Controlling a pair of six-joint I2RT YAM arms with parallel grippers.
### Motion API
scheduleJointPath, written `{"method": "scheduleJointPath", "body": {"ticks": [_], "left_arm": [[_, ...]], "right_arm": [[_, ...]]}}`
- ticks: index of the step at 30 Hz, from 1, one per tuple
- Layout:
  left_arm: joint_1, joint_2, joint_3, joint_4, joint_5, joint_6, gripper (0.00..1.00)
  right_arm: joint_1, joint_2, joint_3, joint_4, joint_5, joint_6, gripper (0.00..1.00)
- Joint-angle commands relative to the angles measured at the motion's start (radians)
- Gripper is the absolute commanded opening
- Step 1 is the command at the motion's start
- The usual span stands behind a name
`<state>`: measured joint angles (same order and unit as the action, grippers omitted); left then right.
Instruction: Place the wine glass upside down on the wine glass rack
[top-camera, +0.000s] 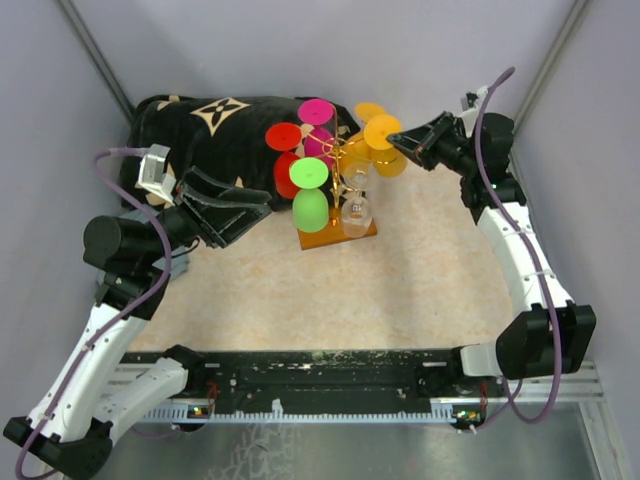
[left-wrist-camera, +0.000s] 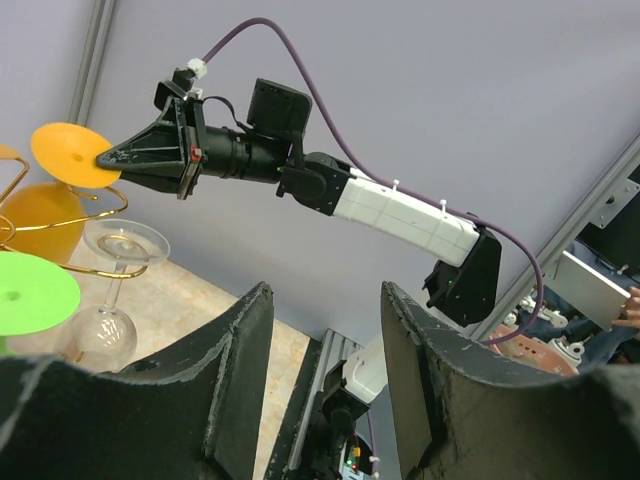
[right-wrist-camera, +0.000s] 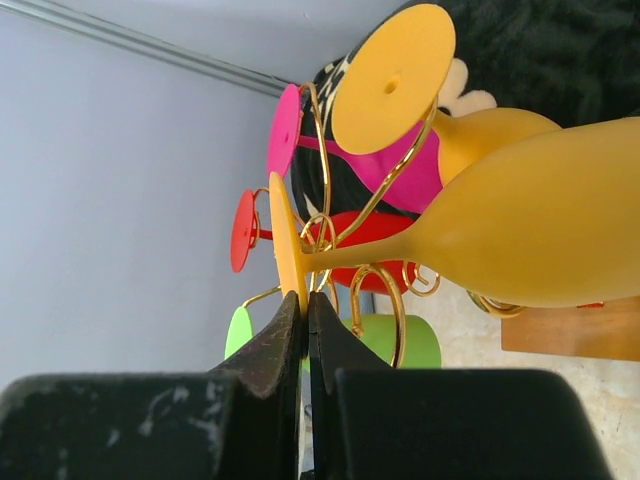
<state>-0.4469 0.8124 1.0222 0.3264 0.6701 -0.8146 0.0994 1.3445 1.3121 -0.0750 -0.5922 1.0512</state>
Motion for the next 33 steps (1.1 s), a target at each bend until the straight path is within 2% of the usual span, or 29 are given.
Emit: {"method": "scheduleJointPath", "body": {"ticks": [1, 16, 33], "left_arm": [[0.003, -0.017, -0.002, 0.030, 0.005, -0.006, 0.53], [0.003, -0.011, -0.013, 0.042, -0.003, -0.017, 0.53], [0.003, -0.014, -0.019, 0.048, -0.004, -0.022, 0.53]], "right_arm": [[-0.007, 0.008, 0.042, 0.045, -0.040, 0.019, 0.00], [-0.008, -0.001, 0.021, 0.064, -0.116, 0.002, 0.00], [-0.008, -0.037, -0.021, 0.063, -0.113, 0.003, 0.00]]}}
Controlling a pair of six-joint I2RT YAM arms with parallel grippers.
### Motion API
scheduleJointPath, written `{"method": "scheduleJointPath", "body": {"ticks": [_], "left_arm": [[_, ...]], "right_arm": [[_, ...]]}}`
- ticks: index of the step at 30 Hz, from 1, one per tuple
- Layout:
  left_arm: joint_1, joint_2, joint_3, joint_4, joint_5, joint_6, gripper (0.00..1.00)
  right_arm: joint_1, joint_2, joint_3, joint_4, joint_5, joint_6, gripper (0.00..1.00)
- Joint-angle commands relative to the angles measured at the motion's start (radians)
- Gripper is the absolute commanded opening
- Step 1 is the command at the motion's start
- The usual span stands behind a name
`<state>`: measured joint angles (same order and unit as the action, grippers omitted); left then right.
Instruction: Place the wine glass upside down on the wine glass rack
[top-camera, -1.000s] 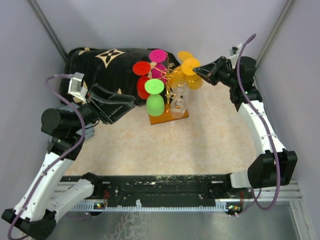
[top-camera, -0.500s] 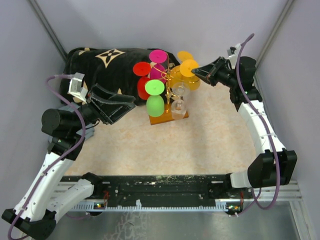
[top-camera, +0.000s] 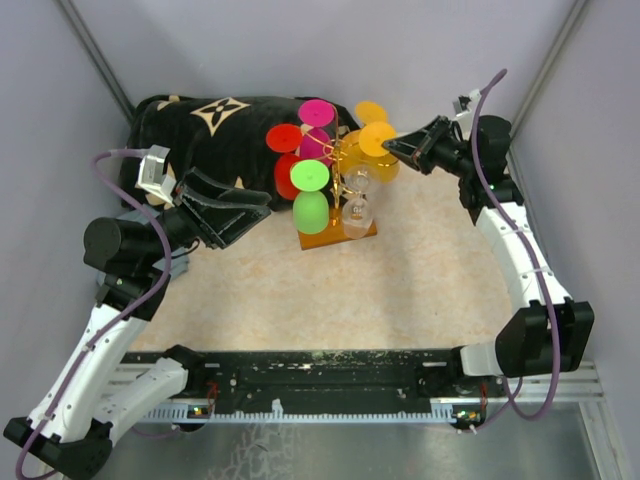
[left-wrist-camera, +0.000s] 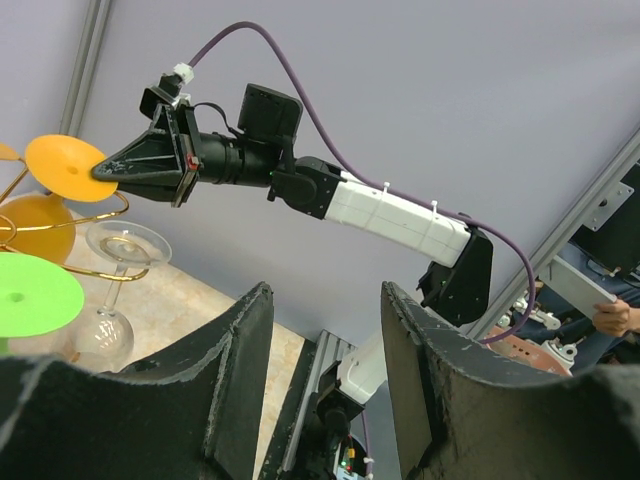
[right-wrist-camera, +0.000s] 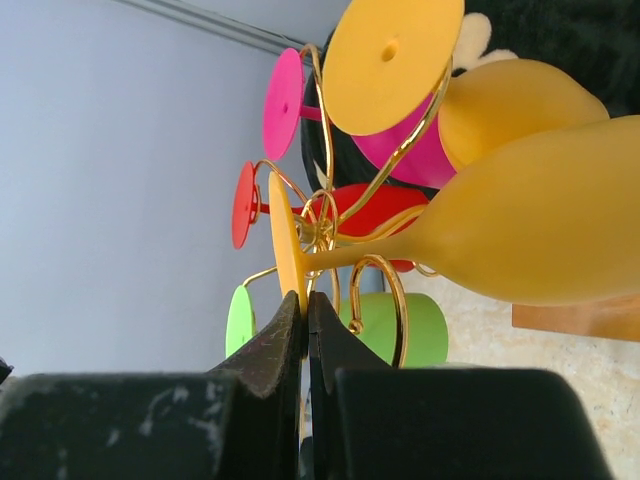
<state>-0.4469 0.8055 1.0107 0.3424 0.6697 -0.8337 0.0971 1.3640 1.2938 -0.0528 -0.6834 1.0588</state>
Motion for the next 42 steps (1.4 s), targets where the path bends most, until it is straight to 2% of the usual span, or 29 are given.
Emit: {"method": "scheduleJointPath", "body": {"ticks": [1, 24, 42], "left_arm": [[0.003, -0.006, -0.009, 0.032, -0.004, -0.004, 0.53], [0.002, -0.016, -0.004, 0.027, -0.004, -0.006, 0.54], [0.003, -0.021, -0.012, 0.021, -0.009, -0.004, 0.54]], "right_arm": [[-0.005, -0.058, -0.005, 0.045, -0.025, -0.004, 0.00], [-0.007, -0.138, -0.054, 0.056, -0.010, 0.006, 0.00], [-0.027, -0.193, -0.070, -0.019, 0.092, -0.069, 0.00]]}}
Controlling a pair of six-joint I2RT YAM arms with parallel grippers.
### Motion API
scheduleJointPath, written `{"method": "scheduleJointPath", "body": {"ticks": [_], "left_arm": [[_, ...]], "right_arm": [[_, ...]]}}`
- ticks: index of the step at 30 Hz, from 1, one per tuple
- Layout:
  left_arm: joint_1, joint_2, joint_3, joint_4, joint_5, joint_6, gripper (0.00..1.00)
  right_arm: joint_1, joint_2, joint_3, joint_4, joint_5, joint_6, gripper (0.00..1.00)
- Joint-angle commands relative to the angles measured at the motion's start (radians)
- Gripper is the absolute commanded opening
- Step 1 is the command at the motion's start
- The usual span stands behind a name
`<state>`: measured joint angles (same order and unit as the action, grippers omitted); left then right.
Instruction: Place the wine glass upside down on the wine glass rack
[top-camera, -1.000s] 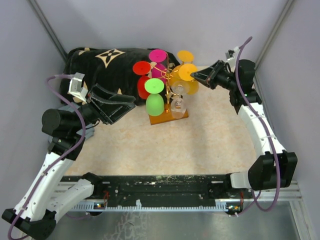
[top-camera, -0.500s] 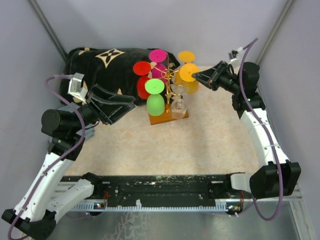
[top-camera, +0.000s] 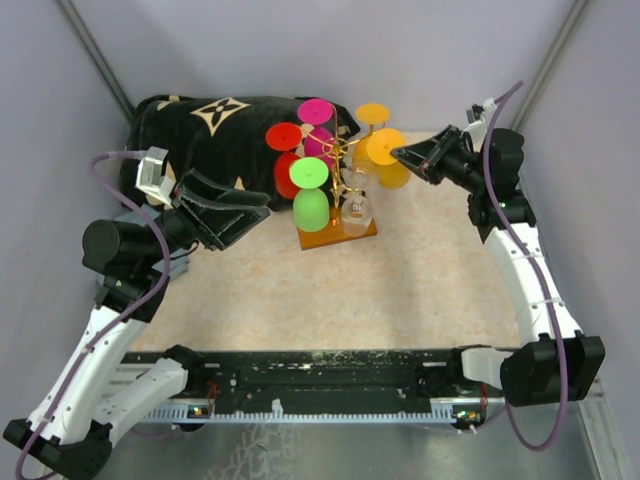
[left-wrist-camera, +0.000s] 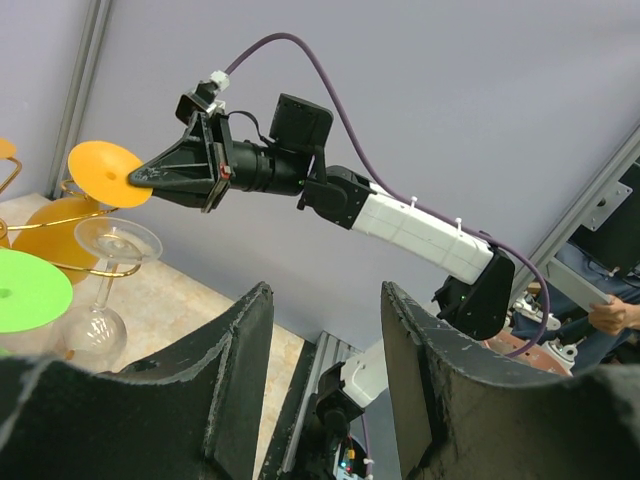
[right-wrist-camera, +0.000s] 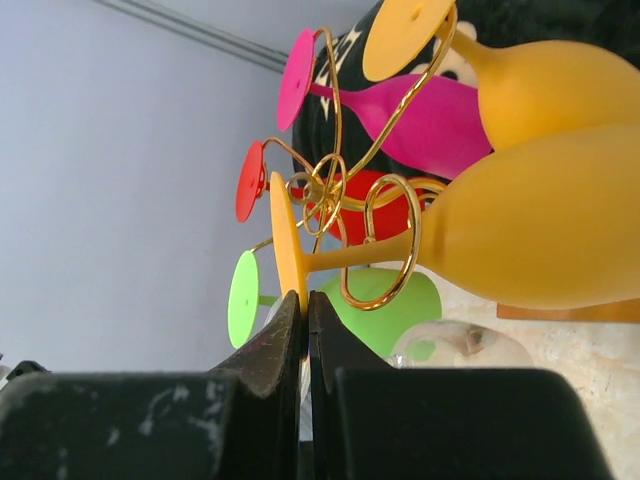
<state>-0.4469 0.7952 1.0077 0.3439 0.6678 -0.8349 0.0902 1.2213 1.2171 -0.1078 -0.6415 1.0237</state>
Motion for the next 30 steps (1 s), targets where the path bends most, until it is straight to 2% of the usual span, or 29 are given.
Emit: {"method": "scheduleJointPath", "body": {"ticks": [1, 27, 28, 30], "left_arm": [[0.003, -0.011, -0.009, 0.020, -0.006, -0.003, 0.53], [0.002, 0.002, -0.014, 0.012, -0.008, 0.011, 0.54], [0.003, 0.003, -0.014, 0.012, -0.007, 0.011, 0.54], [0.004, 0.006, -0.012, 0.013, -0.005, 0.013, 0.54]], "right_arm": [[-0.021, -0.050, 0.003, 0.039, 0.056, -0.036, 0.00], [-0.023, 0.081, 0.006, 0.150, 0.066, -0.048, 0.00], [-0.023, 0.082, 0.007, 0.149, 0.068, -0.053, 0.00], [-0.023, 0.080, 0.007, 0.148, 0.066, -0.065, 0.08]]}}
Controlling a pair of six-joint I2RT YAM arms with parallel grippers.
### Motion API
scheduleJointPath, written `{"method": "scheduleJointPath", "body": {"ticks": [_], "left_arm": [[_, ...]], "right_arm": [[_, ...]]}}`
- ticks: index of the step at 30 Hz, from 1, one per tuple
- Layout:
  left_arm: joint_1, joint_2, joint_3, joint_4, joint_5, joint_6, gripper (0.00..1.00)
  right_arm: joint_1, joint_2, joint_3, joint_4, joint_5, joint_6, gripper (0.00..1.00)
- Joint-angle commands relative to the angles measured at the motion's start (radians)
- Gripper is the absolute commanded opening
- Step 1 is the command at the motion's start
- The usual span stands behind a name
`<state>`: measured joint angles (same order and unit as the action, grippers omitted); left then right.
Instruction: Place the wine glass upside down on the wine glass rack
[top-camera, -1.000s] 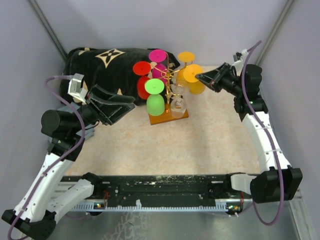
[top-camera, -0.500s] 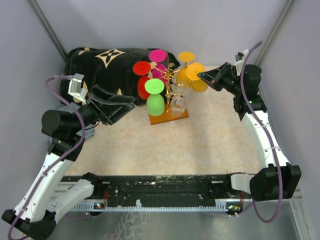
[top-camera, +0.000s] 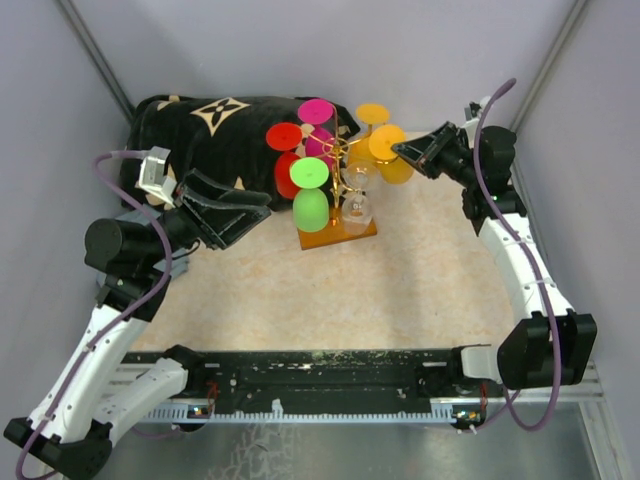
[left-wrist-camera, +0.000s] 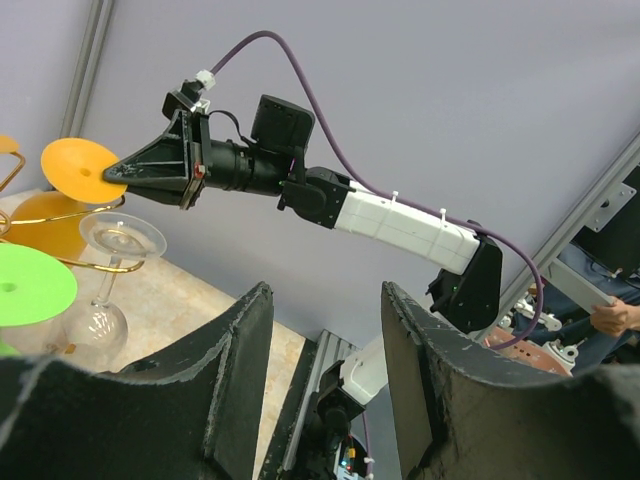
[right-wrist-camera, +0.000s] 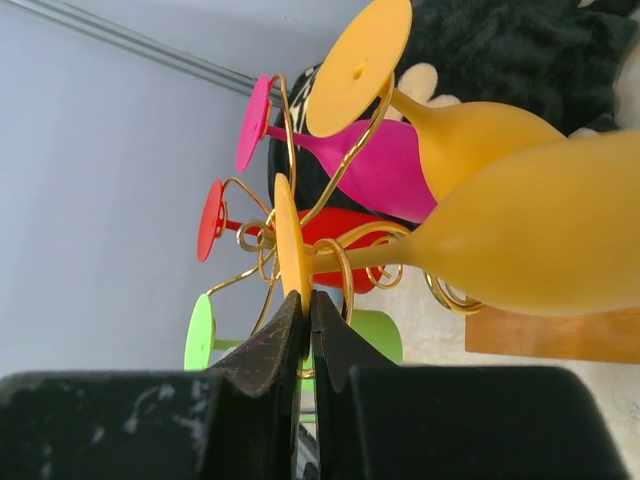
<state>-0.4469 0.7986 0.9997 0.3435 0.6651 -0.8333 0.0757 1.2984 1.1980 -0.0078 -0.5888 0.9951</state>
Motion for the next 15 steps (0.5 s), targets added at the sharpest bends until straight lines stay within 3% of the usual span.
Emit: {"method": "scheduleJointPath", "body": {"ticks": [1, 4, 15], "left_arm": [[0.003, 0.005, -0.004, 0.012, -0.001, 0.012, 0.53], [0.003, 0.010, -0.003, 0.016, 0.003, 0.011, 0.53], [0.002, 0.011, -0.009, 0.025, 0.009, 0.010, 0.54]], "right_arm": [[-0.008, 0.000, 0.029, 0.042, 0.019, -0.042, 0.11], [-0.010, -0.011, 0.035, 0.019, 0.040, -0.063, 0.22], [-0.011, -0.022, 0.072, -0.037, 0.071, -0.122, 0.40]]}}
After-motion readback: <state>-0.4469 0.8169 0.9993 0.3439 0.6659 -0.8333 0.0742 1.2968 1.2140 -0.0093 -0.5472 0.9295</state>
